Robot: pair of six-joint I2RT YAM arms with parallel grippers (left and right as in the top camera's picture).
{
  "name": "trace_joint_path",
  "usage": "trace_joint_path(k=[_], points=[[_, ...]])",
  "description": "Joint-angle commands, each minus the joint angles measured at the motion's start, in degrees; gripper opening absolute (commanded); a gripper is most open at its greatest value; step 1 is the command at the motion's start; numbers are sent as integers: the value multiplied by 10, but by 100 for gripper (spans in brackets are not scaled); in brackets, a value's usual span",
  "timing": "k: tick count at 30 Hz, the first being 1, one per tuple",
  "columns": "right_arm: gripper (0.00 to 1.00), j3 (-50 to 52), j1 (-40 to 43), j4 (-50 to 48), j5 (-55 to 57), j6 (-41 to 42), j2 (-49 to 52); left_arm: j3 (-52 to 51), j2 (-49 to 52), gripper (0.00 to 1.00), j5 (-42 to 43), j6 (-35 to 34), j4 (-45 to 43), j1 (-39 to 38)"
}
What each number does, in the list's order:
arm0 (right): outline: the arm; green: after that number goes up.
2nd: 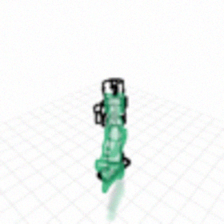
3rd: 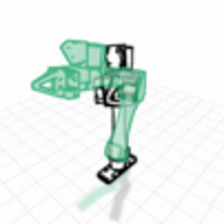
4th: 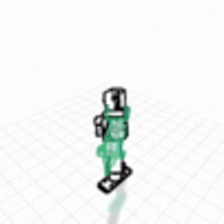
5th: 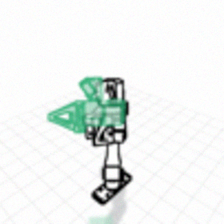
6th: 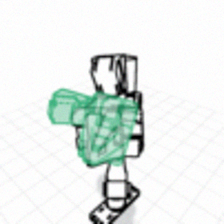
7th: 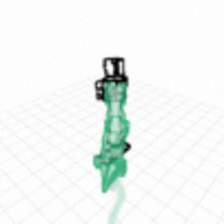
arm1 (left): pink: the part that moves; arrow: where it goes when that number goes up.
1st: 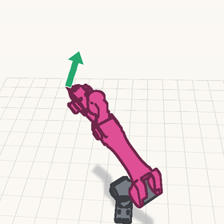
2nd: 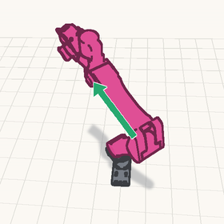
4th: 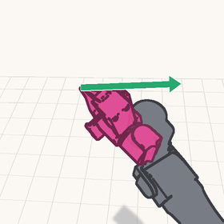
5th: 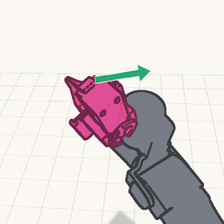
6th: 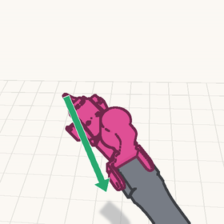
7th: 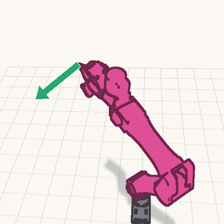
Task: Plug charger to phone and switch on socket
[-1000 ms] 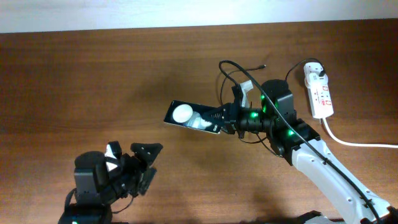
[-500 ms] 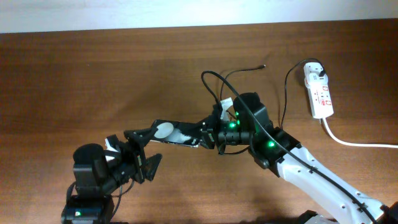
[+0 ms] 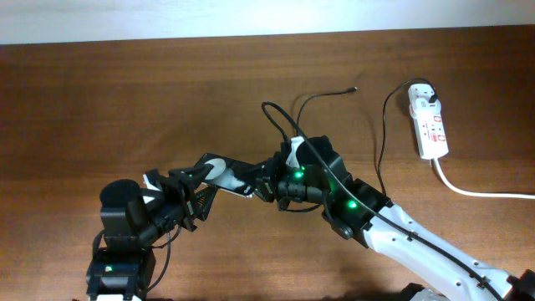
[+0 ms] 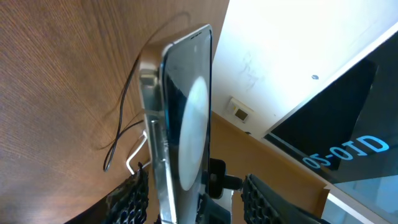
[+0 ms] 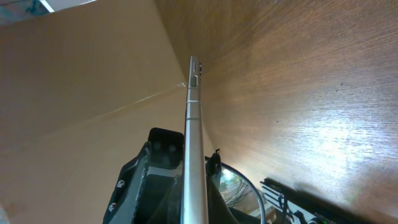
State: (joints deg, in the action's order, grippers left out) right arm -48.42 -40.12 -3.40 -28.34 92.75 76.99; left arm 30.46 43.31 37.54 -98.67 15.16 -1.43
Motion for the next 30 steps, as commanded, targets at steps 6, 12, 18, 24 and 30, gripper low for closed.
trace_joint_path(k=[6, 12, 18, 24, 30], points=[[4, -5, -4, -16, -42, 38, -8, -3, 2, 41, 1, -3, -2, -1], [4, -5, -4, -16, -51, 40, -8, -3, 2, 42, -5, -3, -2, -1], [4, -5, -4, -16, -51, 43, -8, -3, 2, 28, -14, -3, -27, -1], [4, -5, -8, -21, -55, 64, -8, -3, 2, 28, -13, -3, -27, -1], [4, -5, -20, -46, -51, 68, -8, -3, 2, 21, -13, -3, -27, -1]])
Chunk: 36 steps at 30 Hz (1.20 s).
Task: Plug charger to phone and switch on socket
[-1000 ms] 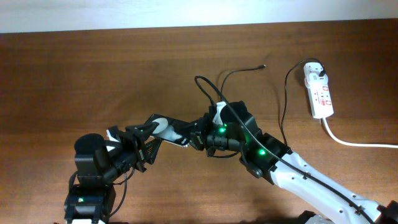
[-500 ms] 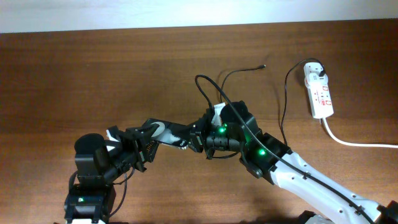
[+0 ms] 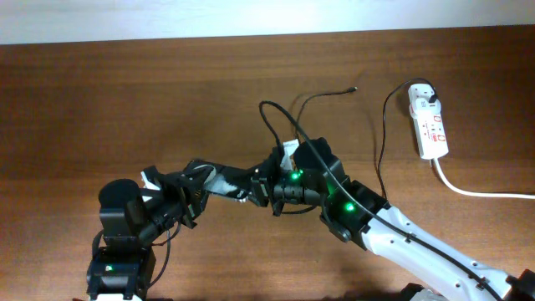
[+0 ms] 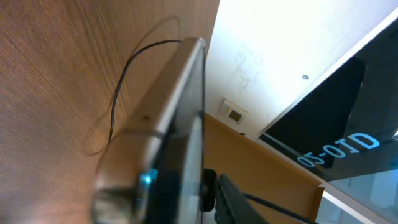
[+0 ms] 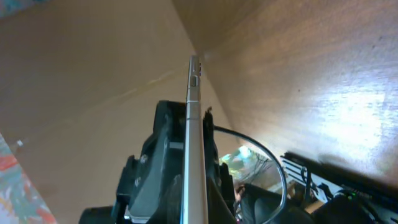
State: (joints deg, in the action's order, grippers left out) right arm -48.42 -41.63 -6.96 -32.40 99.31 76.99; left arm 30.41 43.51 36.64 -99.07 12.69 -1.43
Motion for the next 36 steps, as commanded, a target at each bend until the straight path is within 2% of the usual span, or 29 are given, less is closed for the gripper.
trace_joint_path(k=[1, 3, 5, 9, 11, 16, 19, 20, 25, 29, 31, 32, 34, 36], points=[[4, -5, -5, -10, -10, 2, -8, -2, 0, 20, -4, 1, -2, -1], [4, -5, -5, -10, -10, 2, -8, -2, 0, 17, -4, 1, -2, -1], [4, -5, -5, -10, -10, 2, -8, -2, 0, 9, -4, 1, -2, -1], [11, -5, -4, 4, -10, 2, -8, -2, 0, 0, -4, 2, 3, -1], [18, -5, -3, 30, -10, 2, -8, -3, 0, 0, -6, 5, 22, 0], [40, -5, -2, 92, 5, 2, -8, -3, 6, 0, -75, 74, 34, 0], [66, -5, 20, 136, 27, -103, -8, -3, 60, 0, -86, 111, 11, 0], [71, -5, 38, 152, 26, -140, -8, -3, 92, 0, -78, 137, -18, 0], [77, -5, 146, 228, -1, -294, -8, 7, 256, 0, 50, 195, -180, 0], [80, -5, 236, 319, -8, -419, -8, 71, 338, 0, 198, 285, -187, 0], [86, -5, 278, 370, -8, -464, -8, 82, 345, 0, 271, 323, -186, 0], [87, -5, 294, 386, -8, -479, -8, 82, 345, 0, 299, 333, -186, 0], [99, -5, 325, 419, 2, -485, -8, 82, 345, 0, 366, 339, -186, 0], [99, -5, 334, 449, 46, -485, -8, 82, 345, 0, 417, 378, -186, 0]])
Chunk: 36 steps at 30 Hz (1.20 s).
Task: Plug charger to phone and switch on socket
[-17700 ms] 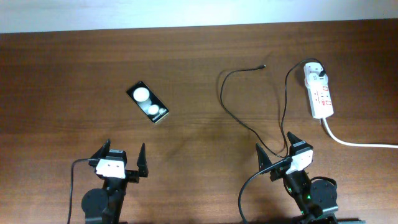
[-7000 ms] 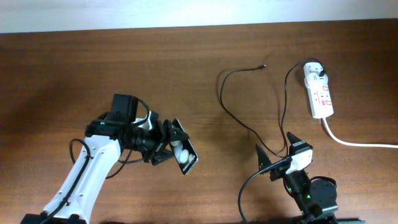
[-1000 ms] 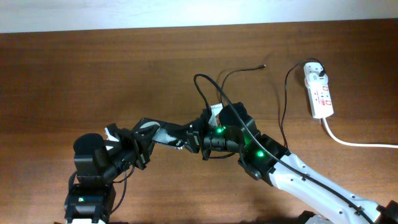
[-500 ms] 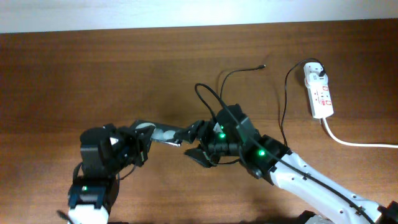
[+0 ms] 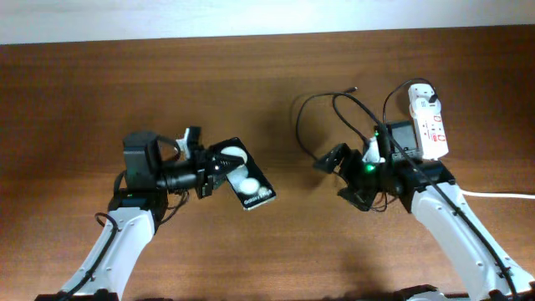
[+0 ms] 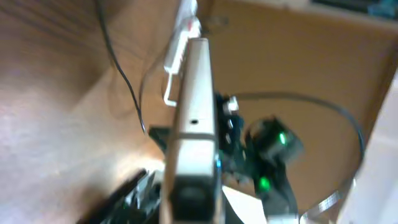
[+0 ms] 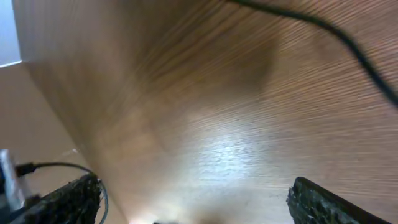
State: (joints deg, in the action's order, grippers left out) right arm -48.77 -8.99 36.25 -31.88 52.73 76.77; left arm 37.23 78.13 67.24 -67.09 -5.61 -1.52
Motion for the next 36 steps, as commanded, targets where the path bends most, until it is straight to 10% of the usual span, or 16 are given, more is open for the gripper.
trace_joint_path(k=[1, 36], points=[[99, -2, 8, 35, 61, -19, -5, 13, -1, 0, 125, 82, -3, 1], [99, -2, 8, 51, 116, -19, -5, 13, -1, 0, 90, 115, 124, 0]])
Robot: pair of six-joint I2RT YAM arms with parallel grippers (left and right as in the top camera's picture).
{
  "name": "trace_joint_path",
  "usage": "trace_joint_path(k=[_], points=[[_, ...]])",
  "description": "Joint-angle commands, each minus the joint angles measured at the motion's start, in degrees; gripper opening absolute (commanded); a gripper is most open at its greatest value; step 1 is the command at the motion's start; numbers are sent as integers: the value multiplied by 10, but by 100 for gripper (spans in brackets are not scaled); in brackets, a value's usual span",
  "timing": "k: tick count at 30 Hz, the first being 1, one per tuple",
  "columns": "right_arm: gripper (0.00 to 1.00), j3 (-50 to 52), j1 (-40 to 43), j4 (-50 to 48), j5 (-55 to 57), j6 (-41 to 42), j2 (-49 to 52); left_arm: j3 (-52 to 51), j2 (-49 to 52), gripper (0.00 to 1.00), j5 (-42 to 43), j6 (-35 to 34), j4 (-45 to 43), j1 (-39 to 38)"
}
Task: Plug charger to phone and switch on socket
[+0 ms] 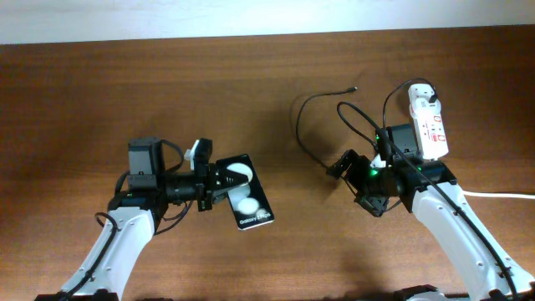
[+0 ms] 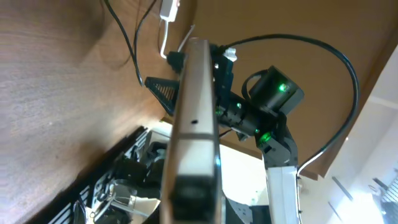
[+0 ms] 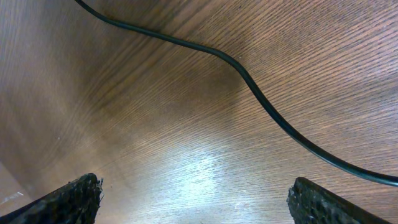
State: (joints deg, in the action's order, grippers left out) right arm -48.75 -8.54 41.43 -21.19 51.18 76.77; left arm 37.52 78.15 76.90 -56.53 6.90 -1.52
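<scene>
The black phone (image 1: 247, 201), with white round marks on its upward face, is held above the table left of centre; my left gripper (image 1: 216, 181) is shut on its near end. In the left wrist view the phone (image 2: 194, 118) shows edge-on. The black charger cable (image 1: 311, 104) loops over the table, its plug tip (image 1: 353, 87) lying free at the back. My right gripper (image 1: 341, 164) hovers open beside the loop; in its own view the right gripper (image 3: 196, 186) has spread fingers (image 3: 78, 196) and the cable (image 3: 249, 81) crosses the wood beyond them. The white socket strip (image 1: 427, 123) lies far right.
A white mains lead (image 1: 476, 192) runs from the strip off the right edge. The brown wooden table (image 1: 125, 92) ends at a pale wall along the back. The right arm (image 2: 268, 99) shows in the left wrist view beyond the phone.
The left gripper still holds the phone, now a little lower and nearer the table's front. The right gripper has shifted slightly to the right, and the cable now crosses its view.
At first both grippers met near the table's front middle, with the phone on edge between them. A second later they were still together on it. Then the arms stood apart: the left held the phone, the right was open by the cable loop, as now.
</scene>
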Motion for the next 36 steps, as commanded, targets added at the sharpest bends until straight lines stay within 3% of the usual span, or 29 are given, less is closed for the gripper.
trace_joint_path(k=[1, 10, 14, 16, 17, 19, 22, 24, 27, 31, 36], points=[[99, -2, 3, 0, 9, -4, -5, 10, -1, 0, -7, 10, -1, 0], [99, -2, 3, 0, 9, -4, -5, 10, -1, 0, -4, 38, -1, 0], [99, -2, 3, 0, 9, -4, -5, 10, -1, 0, 123, 44, -1, 0], [99, -2, 3, -3, 9, -3, -5, 10, -1, 0, 128, 43, -2, 0], [99, -2, 3, -3, 9, -4, -5, 10, -1, 0, 107, 32, -13, 0], [99, -2, 3, -3, 9, -3, -5, 10, 0, 0, 95, -64, -106, 0], [99, -2, 3, -3, 9, -3, -5, 10, 0, 0, 83, -291, -328, -15], [99, -2, 3, -3, 9, -3, -5, 10, 1, 0, 47, -374, -420, -26], [99, -2, 3, -3, 9, -3, -5, 36, 30, 0, 28, -381, -437, -30], [99, -2, 3, -3, 9, -4, -5, 124, 150, 0, 64, -382, -469, -32], [99, -2, 3, -2, 9, -4, -5, 124, 175, 0, 133, -384, -411, -55]])
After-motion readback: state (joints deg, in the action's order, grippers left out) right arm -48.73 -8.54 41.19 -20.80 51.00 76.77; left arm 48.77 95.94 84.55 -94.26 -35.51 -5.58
